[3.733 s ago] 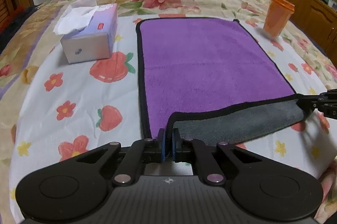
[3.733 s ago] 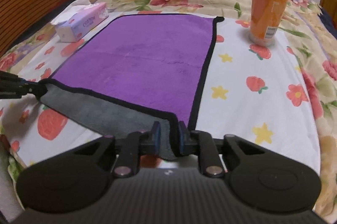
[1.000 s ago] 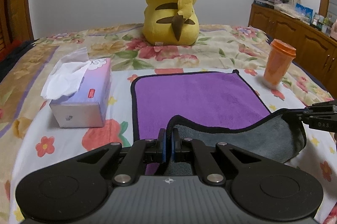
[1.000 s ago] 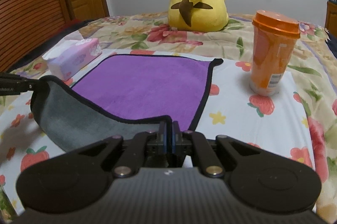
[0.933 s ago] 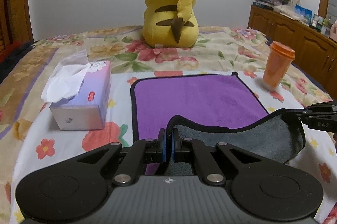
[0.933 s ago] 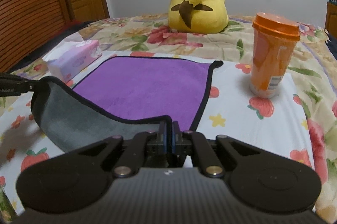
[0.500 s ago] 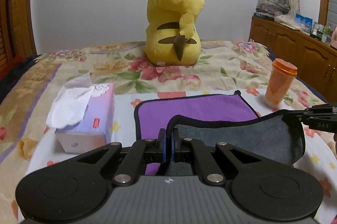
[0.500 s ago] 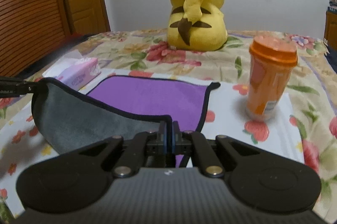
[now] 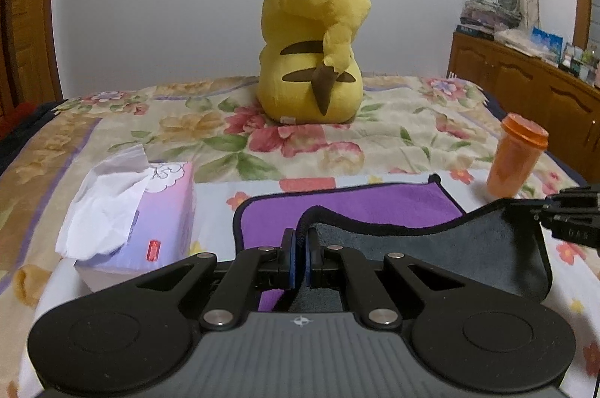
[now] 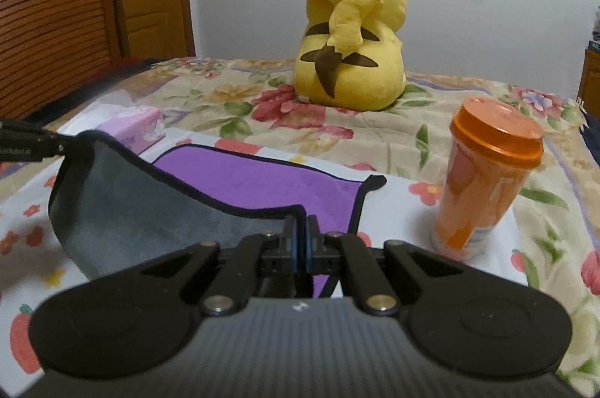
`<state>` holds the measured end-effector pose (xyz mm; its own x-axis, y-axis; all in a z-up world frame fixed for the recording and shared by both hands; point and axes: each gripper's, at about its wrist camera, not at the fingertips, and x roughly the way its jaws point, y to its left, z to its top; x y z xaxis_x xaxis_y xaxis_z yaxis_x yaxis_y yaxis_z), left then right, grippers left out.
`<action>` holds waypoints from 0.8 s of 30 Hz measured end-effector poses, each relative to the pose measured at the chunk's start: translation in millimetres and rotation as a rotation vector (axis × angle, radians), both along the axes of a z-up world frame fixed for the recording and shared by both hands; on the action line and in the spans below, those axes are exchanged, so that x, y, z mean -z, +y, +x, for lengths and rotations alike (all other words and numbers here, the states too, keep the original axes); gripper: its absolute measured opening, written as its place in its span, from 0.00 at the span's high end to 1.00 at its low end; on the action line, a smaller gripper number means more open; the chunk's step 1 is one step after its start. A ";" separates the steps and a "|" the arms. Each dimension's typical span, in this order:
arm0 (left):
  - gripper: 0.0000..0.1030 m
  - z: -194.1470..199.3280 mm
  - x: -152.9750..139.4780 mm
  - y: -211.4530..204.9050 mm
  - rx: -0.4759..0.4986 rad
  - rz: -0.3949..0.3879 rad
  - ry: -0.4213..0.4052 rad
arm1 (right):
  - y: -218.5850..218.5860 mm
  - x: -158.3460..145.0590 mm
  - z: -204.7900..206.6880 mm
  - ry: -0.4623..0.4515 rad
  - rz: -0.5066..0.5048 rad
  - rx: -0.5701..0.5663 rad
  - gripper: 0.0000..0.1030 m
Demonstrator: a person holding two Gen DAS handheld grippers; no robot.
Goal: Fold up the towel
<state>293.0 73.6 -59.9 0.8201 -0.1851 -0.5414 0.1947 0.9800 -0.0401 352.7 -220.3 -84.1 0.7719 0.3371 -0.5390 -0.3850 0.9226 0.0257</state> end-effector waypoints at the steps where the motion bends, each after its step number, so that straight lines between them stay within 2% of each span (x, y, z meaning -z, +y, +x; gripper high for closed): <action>1: 0.92 2.4 -0.2 -0.6 -0.002 0.002 -0.002 | 0.3 -0.5 2.3 -0.003 -0.004 0.000 0.95; 7: 0.92 20.6 -4.3 0.0 -0.012 0.002 -0.018 | 1.4 -8.5 13.6 -0.033 0.006 0.004 0.95; 15: 0.92 39.8 -10.0 -3.9 -0.038 0.021 -0.060 | 8.2 -20.6 34.1 -0.088 -0.032 -0.001 0.96; 24: 0.92 64.2 -9.6 0.1 -0.068 0.030 -0.080 | 10.3 -16.6 55.6 -0.131 -0.052 0.042 0.96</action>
